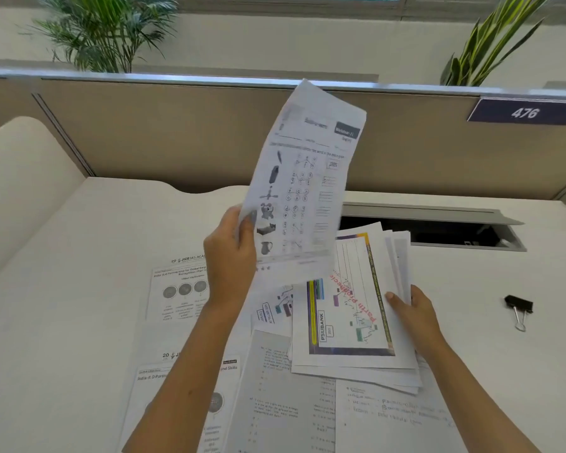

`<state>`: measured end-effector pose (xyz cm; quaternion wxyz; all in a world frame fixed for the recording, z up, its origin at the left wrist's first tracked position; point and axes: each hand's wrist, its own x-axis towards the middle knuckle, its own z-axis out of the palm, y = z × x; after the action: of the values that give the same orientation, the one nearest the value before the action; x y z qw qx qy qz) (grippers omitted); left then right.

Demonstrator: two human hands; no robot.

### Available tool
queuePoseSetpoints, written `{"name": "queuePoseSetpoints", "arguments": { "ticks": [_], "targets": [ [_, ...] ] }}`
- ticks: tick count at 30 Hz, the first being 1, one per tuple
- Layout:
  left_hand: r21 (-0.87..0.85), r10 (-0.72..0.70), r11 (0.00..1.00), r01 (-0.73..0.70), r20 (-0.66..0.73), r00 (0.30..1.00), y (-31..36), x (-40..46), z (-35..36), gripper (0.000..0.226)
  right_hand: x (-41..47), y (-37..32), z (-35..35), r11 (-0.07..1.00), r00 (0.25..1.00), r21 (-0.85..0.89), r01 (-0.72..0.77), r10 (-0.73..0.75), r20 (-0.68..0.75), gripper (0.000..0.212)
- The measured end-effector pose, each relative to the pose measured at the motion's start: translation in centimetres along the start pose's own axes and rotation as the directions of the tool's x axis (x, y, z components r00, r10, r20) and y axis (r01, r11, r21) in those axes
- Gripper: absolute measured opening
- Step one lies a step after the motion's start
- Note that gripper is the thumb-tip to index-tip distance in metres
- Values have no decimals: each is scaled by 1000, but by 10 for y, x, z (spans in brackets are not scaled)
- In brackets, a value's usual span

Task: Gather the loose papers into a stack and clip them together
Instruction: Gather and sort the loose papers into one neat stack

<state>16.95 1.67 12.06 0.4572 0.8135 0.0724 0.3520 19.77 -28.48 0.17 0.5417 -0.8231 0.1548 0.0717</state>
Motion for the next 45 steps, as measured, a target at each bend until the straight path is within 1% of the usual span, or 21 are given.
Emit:
{"name": "queuePoseSetpoints", "arguments": {
  "ticks": [3, 5, 6, 8, 11, 13, 15, 17, 19, 20, 22, 23, 25, 28, 33, 35, 37, 39, 40, 43, 45],
  "targets": [
    [-69, -157, 984, 162, 71, 985, -2, -16, 6, 15, 2, 0, -1, 1000, 1000, 24, -5, 4, 17, 36],
    [-69, -240, 965, 253, 158, 958, -8, -32, 17, 18, 1, -1, -3, 998, 999, 54, -13, 11, 35, 25],
    [-61, -283, 952, 301, 201, 938, -12, -40, 24, 21, 0, -2, -3, 997, 999, 69, -21, 18, 40, 23],
    [-32, -362, 923, 384, 272, 892, -20, -55, 37, 28, 2, -2, -5, 994, 998, 98, -43, 39, 40, 42],
    [51, -425, 899, 435, 343, 838, -30, -73, 55, 33, 7, -4, -6, 965, 984, 196, -174, 163, 73, 70],
    [108, -465, 881, 460, 375, 802, -36, -81, 65, 35, 8, -5, -7, 949, 975, 227, -218, 199, 103, 72],
    [157, -482, 874, 461, 416, 772, -43, -87, 74, 41, 6, -7, -8, 975, 985, 158, -153, 138, 105, 66],
    [229, -497, 867, 442, 438, 749, -47, -91, 80, 47, 4, -4, -8, 993, 993, 90, -71, 62, 101, 66],
    [342, -499, 859, 381, 390, 774, -51, -89, 81, 55, 4, 0, -8, 995, 995, 99, -29, 19, 103, 56],
    [438, -505, 831, 343, 335, 796, -53, -86, 79, 61, 5, 1, -8, 995, 995, 102, -23, 13, 99, 51],
    [601, -551, 723, 342, 203, 809, -59, -77, 71, 73, 5, 2, -7, 996, 996, 88, -6, -2, 88, 45],
    [636, -595, 668, 386, 145, 790, -63, -72, 65, 79, 6, 2, -6, 996, 996, 88, 2, -9, 85, 45],
    [645, -678, 589, 487, 67, 732, -74, -62, 52, 88, 7, 4, -6, 996, 996, 94, 9, -17, 87, 46],
    [660, -737, 530, 533, 47, 675, -85, -52, 39, 98, 8, 6, -6, 995, 995, 96, 13, -22, 96, 48],
    [587, -747, 560, 585, 53, 662, -84, -46, 38, 102, 9, 7, -5, 996, 997, 89, 16, -23, 79, 47],
    [516, -760, 572, 637, 43, 648, -88, -44, 38, 92, 8, 7, -5, 996, 997, 87, 17, -24, 80, 47],
    [451, -746, 609, 652, 46, 665, -93, -43, 35, 59, 8, 7, -5, 995, 997, 96, 17, -24, 78, 46],
    [389, -690, 680, 621, 56, 721, -92, -43, 32, 23, 8, 7, -5, 995, 997, 99, 19, -27, 78, 45],
    [347, -654, 721, 599, 55, 755, -90, -42, 31, 17, 8, 6, -5, 995, 996, 100, 21, -29, 79, 44],
    [255, -519, 827, 501, 4, 854, -76, -35, 25, 28, 7, 5, -4, 994, 996, 109, 26, -35, 80, 41],
    [184, -398, 899, 399, -43, 916, -66, -27, 23, 24, 7, 5, -4, 993, 996, 111, 31, -40, 78, 40]
  ]
}}
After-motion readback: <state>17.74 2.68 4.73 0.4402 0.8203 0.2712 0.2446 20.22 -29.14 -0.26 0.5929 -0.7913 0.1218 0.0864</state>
